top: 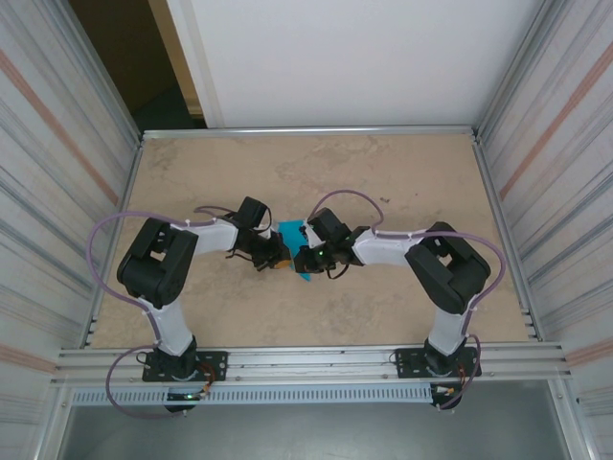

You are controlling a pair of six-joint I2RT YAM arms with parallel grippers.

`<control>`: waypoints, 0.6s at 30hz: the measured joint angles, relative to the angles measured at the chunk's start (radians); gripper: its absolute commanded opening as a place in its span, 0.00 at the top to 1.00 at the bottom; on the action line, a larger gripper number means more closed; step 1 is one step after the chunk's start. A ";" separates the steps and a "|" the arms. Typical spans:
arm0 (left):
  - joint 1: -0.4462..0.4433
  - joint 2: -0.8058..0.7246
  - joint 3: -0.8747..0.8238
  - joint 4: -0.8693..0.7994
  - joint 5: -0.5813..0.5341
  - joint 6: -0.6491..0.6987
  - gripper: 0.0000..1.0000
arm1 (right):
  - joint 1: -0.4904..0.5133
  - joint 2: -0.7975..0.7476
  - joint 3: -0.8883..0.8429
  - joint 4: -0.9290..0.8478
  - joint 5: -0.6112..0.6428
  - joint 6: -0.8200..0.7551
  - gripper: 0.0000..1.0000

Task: Fold a paper plane with a square sheet of paper (pick it up from the middle)
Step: Third fold the triangle at the center of the table.

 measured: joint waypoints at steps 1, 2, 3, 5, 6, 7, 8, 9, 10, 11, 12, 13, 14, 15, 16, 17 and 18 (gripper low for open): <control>0.000 0.000 0.000 0.000 0.000 0.002 0.93 | -0.002 0.008 0.003 0.003 -0.008 0.000 0.92; 0.000 0.000 0.000 0.000 0.000 0.003 0.93 | -0.005 0.014 0.005 0.005 -0.013 0.001 0.92; 0.000 0.000 0.000 0.000 0.000 0.006 0.93 | -0.008 0.019 0.007 0.006 -0.016 0.001 0.92; 0.000 0.000 0.000 0.000 0.001 0.009 0.93 | -0.013 0.027 0.010 0.012 -0.023 0.007 0.92; 0.000 0.000 0.000 0.000 0.001 0.010 0.93 | -0.015 0.031 0.012 0.013 -0.029 0.009 0.92; 0.000 0.000 0.000 0.000 0.001 0.010 0.93 | -0.016 0.033 0.014 0.015 -0.034 0.012 0.92; 0.000 0.000 0.000 0.000 0.001 0.010 0.93 | -0.018 0.036 0.015 0.018 -0.039 0.013 0.92; 0.000 0.000 0.000 0.000 0.001 0.010 0.93 | -0.019 0.040 0.018 0.019 -0.040 0.015 0.92; 0.000 0.000 0.000 0.000 0.001 0.010 0.93 | -0.019 0.044 0.020 0.019 -0.042 0.015 0.92; 0.000 0.000 0.000 0.000 0.001 0.010 0.93 | -0.019 0.048 0.022 0.020 -0.042 0.016 0.92; 0.000 0.000 0.000 0.000 0.001 0.010 0.92 | -0.019 0.053 0.022 0.020 -0.042 0.015 0.92; 0.000 0.000 0.000 0.000 0.001 0.010 0.92 | -0.019 0.056 0.022 0.020 -0.042 0.016 0.92; 0.000 0.000 0.000 0.000 0.001 0.010 0.92 | -0.019 0.059 0.022 0.019 -0.042 0.016 0.92; 0.000 0.000 0.000 0.000 0.001 0.010 0.92 | -0.019 0.062 0.022 0.019 -0.042 0.016 0.92; 0.000 0.000 0.000 0.000 0.001 0.010 0.91 | -0.020 0.063 0.022 0.019 -0.042 0.016 0.92; 0.000 0.000 0.000 0.000 0.001 0.010 0.91 | -0.020 0.063 0.022 0.019 -0.042 0.015 0.92; 0.000 0.000 0.000 0.000 0.001 0.010 0.90 | -0.020 0.064 0.022 0.019 -0.042 0.015 0.92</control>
